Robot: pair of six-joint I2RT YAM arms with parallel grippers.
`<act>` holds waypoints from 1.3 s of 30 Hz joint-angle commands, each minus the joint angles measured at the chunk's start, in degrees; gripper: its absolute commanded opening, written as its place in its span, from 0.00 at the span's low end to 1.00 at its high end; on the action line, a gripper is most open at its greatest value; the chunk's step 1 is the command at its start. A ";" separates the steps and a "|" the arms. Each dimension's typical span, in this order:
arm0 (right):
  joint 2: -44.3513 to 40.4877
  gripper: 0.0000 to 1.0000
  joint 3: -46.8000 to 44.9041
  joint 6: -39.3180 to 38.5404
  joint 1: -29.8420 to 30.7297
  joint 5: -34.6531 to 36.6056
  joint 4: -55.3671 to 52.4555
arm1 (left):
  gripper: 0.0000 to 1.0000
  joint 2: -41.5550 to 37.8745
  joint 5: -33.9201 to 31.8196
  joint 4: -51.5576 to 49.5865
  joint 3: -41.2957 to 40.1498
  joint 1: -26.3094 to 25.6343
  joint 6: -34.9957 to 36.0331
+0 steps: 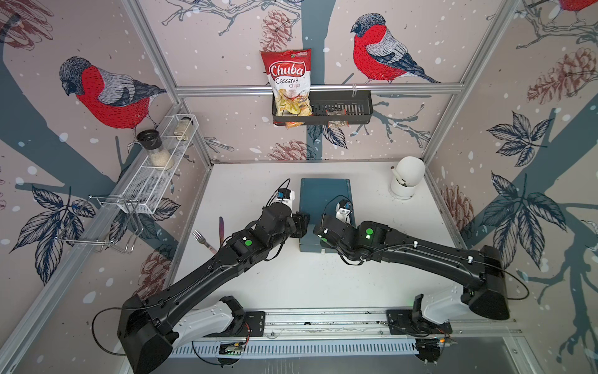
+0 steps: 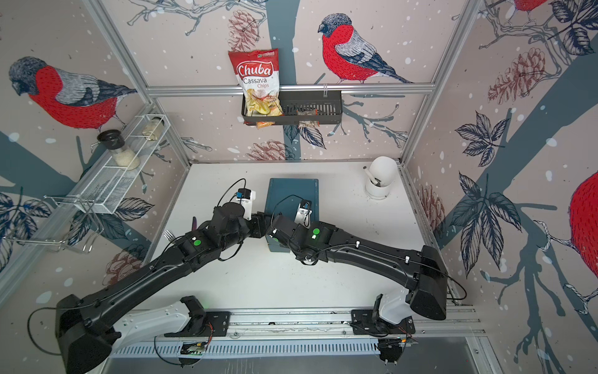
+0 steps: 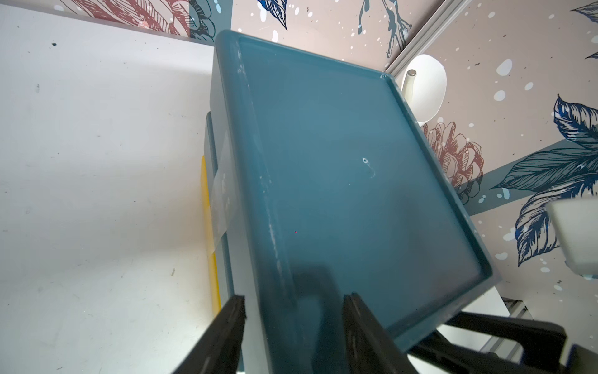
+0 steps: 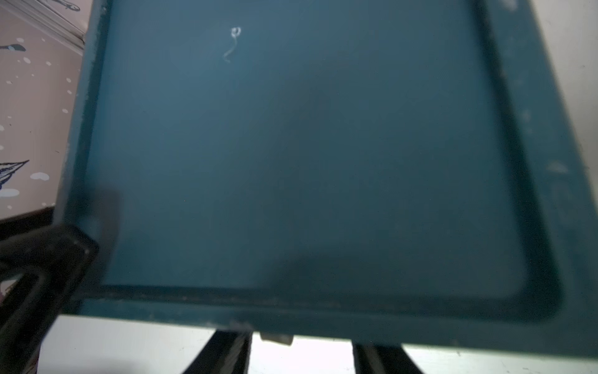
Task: Take the seed bags out of the drawer
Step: Open the drawer in the storage box.
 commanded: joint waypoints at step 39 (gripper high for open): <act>6.24 0.00 6.63 -5.31 1.03 2.14 -1.60 | 0.59 -2.05 -2.42 -0.29 -1.07 2.16 -5.21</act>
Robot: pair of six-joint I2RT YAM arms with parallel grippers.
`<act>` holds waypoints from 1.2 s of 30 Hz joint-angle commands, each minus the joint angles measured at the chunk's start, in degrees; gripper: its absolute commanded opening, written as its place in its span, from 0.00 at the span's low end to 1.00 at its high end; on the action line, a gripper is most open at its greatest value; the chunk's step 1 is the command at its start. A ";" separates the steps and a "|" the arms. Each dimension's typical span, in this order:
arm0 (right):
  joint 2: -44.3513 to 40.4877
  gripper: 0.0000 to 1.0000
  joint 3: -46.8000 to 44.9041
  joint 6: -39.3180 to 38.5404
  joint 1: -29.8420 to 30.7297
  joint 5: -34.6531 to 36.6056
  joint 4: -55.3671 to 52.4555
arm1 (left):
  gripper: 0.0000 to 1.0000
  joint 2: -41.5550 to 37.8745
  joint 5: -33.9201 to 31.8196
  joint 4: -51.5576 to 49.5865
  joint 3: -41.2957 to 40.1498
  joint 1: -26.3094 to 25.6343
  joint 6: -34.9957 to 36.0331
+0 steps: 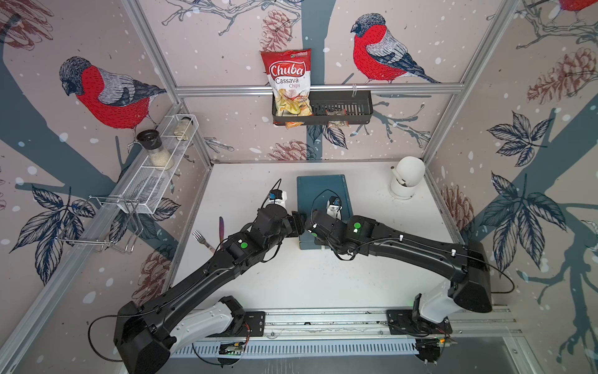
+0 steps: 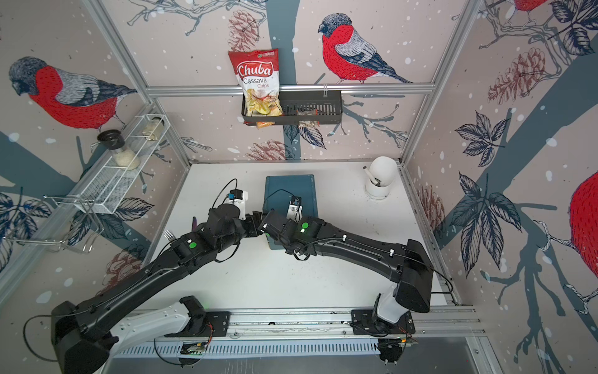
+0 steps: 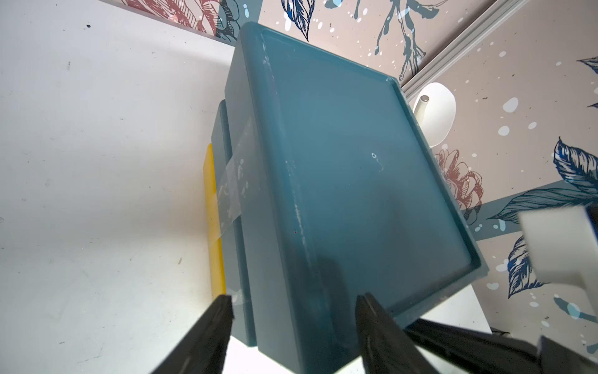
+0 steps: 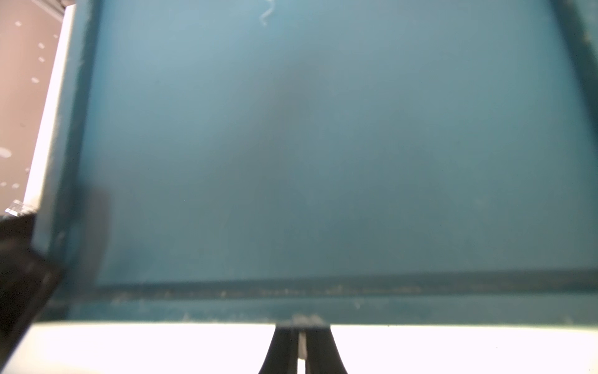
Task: Take the seed bags out of the drawer
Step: Open the drawer in the storage box.
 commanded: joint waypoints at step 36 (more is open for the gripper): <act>-10.58 0.00 -8.31 14.92 20.03 10.20 -8.03 | 0.37 3.47 2.37 3.26 -3.79 3.24 -6.79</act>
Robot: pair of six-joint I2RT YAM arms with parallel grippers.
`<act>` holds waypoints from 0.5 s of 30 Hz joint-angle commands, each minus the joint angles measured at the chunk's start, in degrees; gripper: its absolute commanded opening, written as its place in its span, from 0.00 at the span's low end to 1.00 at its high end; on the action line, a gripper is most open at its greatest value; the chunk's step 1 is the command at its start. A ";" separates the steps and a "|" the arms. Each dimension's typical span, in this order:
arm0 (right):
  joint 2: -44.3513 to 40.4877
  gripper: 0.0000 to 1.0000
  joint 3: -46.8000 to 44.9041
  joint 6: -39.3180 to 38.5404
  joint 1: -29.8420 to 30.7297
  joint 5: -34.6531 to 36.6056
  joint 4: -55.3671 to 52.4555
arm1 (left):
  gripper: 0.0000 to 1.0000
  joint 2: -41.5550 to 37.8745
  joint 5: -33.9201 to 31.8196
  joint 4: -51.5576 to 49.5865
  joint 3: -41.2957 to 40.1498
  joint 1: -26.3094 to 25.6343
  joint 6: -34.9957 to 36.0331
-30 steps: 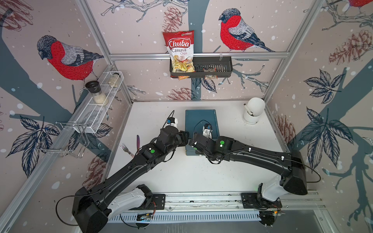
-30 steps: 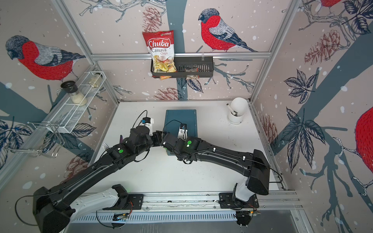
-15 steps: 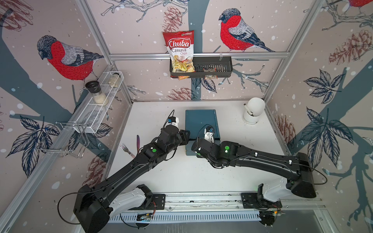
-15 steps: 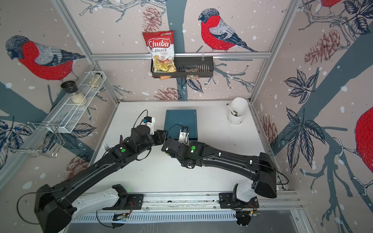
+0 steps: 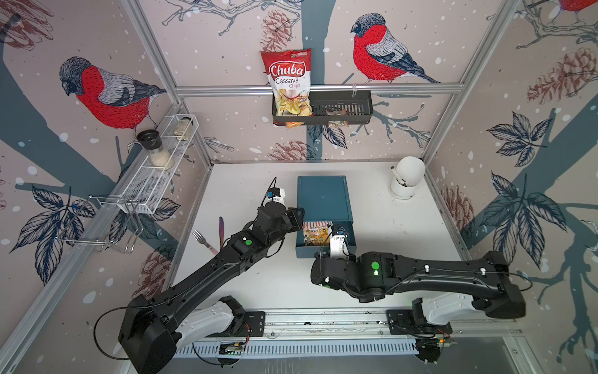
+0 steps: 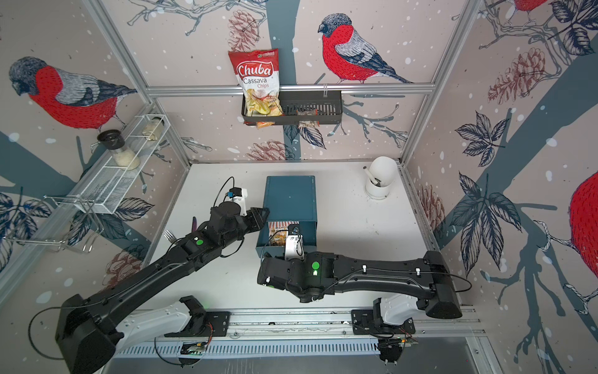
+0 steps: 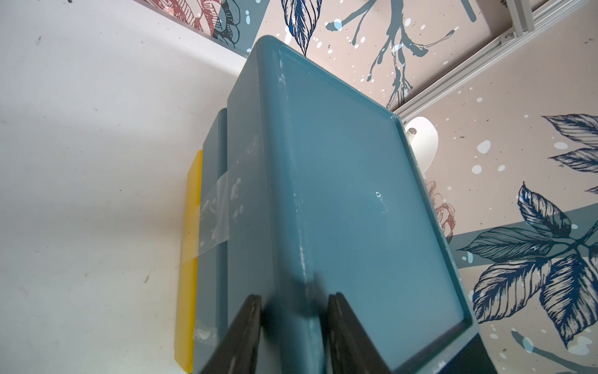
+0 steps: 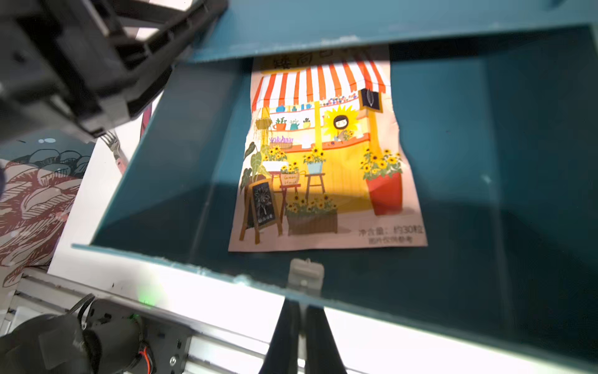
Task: Take the seed bags out of the drawer
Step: Open the drawer in the storage box.
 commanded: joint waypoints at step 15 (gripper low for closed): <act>-1.85 0.00 -2.37 6.97 5.08 2.42 -3.26 | 0.36 1.05 -0.22 -5.92 -0.16 0.42 -1.42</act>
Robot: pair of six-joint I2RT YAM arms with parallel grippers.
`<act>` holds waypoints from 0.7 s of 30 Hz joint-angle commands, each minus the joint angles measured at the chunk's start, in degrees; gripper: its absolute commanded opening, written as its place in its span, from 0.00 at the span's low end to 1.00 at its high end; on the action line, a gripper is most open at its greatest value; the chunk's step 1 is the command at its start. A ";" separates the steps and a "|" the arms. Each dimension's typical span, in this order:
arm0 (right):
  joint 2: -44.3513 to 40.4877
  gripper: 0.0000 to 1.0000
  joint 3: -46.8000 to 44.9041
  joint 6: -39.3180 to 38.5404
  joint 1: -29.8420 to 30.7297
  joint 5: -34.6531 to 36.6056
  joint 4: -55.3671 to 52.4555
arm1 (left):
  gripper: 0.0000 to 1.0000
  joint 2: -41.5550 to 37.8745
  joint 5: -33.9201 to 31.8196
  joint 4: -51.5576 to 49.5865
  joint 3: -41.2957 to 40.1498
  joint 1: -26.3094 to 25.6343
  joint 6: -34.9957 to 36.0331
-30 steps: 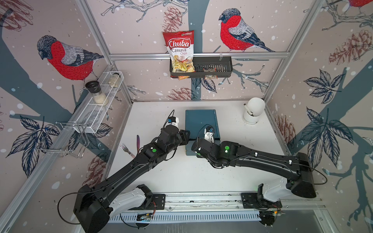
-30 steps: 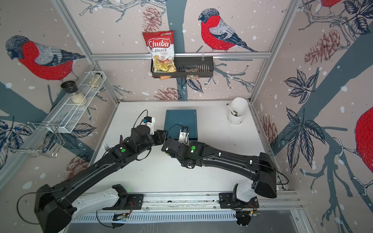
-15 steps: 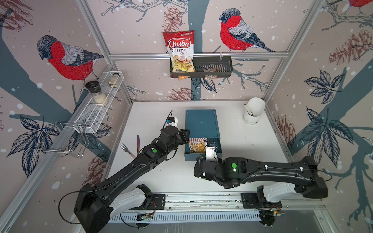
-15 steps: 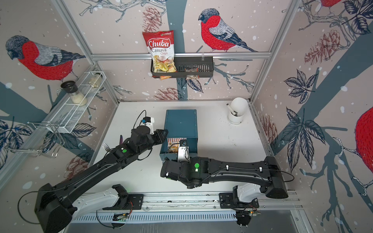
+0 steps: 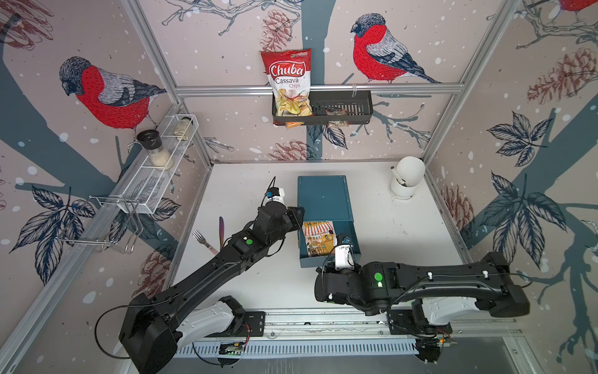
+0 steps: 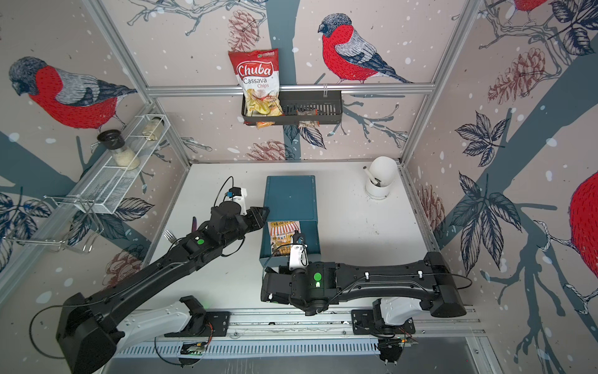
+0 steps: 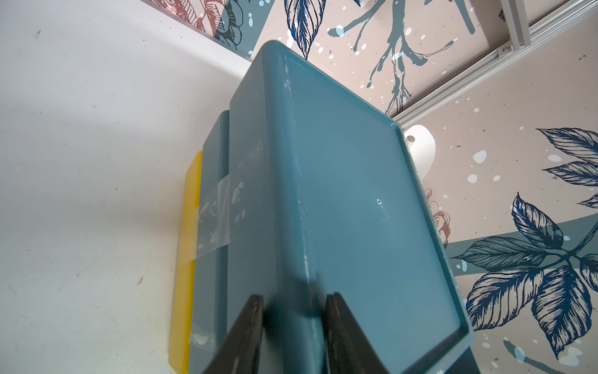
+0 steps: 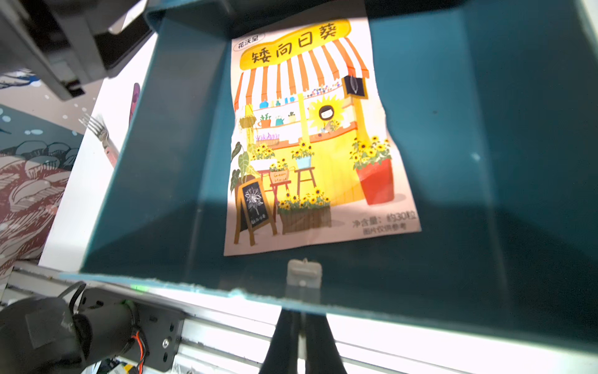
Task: Take the seed bags out of the drawer
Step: Open the drawer in the storage box.
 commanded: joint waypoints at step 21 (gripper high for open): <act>2.67 0.77 17.08 4.30 8.02 10.79 -20.36 | 0.78 -2.04 -6.00 -16.44 10.25 0.11 2.29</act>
